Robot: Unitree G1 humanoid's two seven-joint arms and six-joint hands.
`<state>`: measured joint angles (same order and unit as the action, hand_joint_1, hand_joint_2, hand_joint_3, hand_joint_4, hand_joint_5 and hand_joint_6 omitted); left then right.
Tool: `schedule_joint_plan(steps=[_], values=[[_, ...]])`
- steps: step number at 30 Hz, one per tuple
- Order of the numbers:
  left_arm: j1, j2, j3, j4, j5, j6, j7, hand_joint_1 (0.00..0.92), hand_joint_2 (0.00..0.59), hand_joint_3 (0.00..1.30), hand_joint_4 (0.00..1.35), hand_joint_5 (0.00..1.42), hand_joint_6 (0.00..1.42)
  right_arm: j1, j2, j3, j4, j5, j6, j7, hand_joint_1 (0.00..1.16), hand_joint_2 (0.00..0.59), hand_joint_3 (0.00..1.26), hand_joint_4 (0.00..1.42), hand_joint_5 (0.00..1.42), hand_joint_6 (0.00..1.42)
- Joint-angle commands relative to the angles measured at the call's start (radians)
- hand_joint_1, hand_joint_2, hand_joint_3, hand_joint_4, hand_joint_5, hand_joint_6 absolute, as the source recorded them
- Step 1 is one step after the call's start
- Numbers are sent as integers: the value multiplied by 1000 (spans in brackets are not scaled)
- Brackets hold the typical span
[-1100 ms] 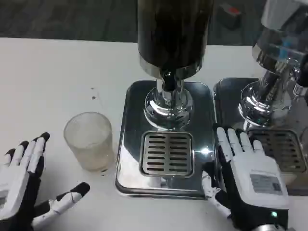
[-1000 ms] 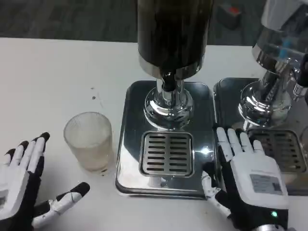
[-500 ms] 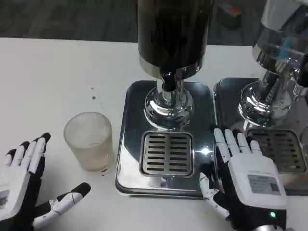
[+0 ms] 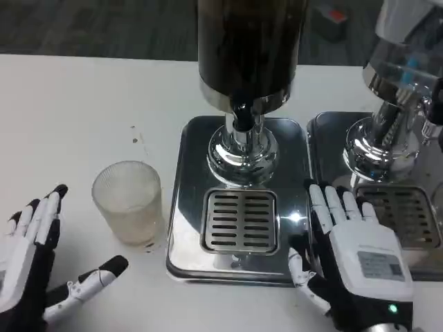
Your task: Grasp the cup under the faucet to collect the drink, then remove the cup.
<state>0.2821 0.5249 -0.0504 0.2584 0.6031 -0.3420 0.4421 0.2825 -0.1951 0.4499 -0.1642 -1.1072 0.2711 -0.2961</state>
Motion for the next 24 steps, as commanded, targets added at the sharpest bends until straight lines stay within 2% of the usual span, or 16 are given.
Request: schedule_joint_plan(steps=[1, 5, 10, 19, 24], values=[[-66, -21, 12, 69, -104, -52, -63, 0, 27, 0, 0, 0, 0, -3, 1, -4, -8, 1, 10, 9, 195, 576, 0, 0, 0, 0], [-123, -27, 2, 114, -118, -70, -80, 0, 10, 0, 0, 0, 0, -5, -3, -6, -14, 1, 13, 22, 197, 581, 0, 0, 0, 0], [-196, -56, -8, 195, -156, -90, -109, 0, 4, 0, 0, 0, 0, -5, -11, -10, -25, 1, 14, 38, 200, 584, 0, 0, 0, 0], [-274, -91, -49, 265, -146, -90, -112, 0, 3, 0, 0, 0, 0, -6, -14, -16, -32, 6, 13, 54, 200, 577, 0, 0, 0, 0], [-295, -103, -64, 305, -136, -108, -85, 48, 9, 0, 0, 0, 0, -2, -10, -16, -33, 5, 16, 54, 200, 577, 0, 0, 0, 0]])
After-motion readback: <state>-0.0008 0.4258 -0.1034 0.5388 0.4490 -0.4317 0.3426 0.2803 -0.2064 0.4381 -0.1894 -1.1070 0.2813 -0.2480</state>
